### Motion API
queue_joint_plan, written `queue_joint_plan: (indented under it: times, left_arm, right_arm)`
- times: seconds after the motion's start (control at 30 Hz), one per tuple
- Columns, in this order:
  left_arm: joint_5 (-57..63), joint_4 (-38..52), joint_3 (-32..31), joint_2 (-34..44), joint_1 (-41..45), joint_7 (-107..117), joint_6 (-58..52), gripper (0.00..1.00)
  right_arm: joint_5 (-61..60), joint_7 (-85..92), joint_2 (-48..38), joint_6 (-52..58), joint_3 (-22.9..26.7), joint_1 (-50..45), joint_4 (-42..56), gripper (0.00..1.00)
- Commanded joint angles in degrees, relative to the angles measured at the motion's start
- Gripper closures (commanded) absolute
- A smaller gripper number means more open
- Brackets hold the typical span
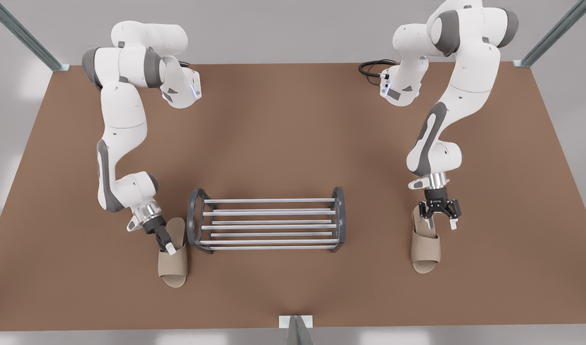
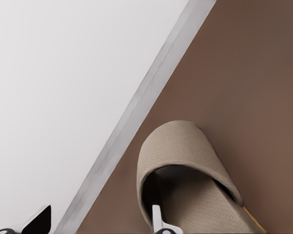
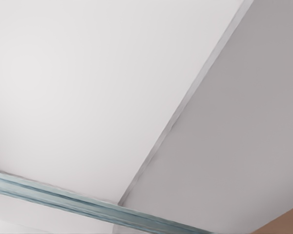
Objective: Place the right shoe on the shoe rack with the right arm, and place the left shoe on the shoe rack with the left arm
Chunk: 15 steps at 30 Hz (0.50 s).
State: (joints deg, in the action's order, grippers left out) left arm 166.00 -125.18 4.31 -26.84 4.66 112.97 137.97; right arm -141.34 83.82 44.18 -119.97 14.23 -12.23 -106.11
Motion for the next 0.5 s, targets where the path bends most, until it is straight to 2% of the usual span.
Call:
queue_joint_plan:
  times: [0.0,0.17,0.3,0.37,0.4,0.47]
  left_arm:
    - [3.0,0.1,0.0,-0.2,0.0,1.2,-0.6,0.0]
    - [2.9,3.4,0.0,-2.9,0.3,1.3,-1.6,0.0]
    - [2.8,5.6,-0.1,-5.1,0.5,1.5,-1.6,0.0]
    - [2.7,7.2,-0.1,-6.0,1.1,1.5,-1.5,0.0]
    - [2.7,8.1,-0.1,-7.0,1.1,1.5,-1.6,0.0]
    - [2.6,9.3,-0.1,-8.1,1.7,1.6,-1.6,0.0]
  right_arm:
    - [-0.3,2.1,0.1,1.0,0.0,-0.1,0.1,0.0]
    - [-1.9,3.3,1.3,1.8,0.3,-0.6,1.7,0.01]
    - [-2.3,3.3,2.1,2.1,0.3,-0.7,2.6,0.22]
    - [-2.3,3.4,2.5,3.3,0.4,-0.6,2.5,0.27]
    - [-2.3,3.8,2.6,3.3,0.4,-0.6,2.6,0.34]
    - [-2.3,4.0,2.6,3.3,0.4,-0.6,2.6,0.6]
